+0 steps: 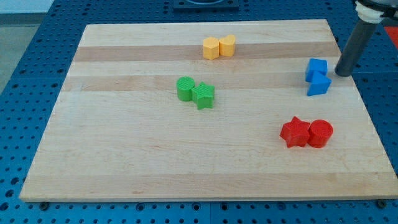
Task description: Move the blue cube below the yellow heart
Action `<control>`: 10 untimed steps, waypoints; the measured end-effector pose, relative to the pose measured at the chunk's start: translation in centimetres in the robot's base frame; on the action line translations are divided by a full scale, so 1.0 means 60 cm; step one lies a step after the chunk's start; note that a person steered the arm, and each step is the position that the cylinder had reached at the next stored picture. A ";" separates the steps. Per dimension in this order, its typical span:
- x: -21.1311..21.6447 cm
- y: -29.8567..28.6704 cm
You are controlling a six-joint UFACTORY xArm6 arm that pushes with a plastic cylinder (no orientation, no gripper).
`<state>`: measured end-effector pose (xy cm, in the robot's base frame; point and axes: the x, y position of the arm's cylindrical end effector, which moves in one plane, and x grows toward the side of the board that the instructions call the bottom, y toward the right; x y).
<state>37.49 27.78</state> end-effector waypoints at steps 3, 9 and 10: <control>-0.002 -0.126; -0.072 -0.142; -0.050 -0.152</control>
<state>34.47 18.68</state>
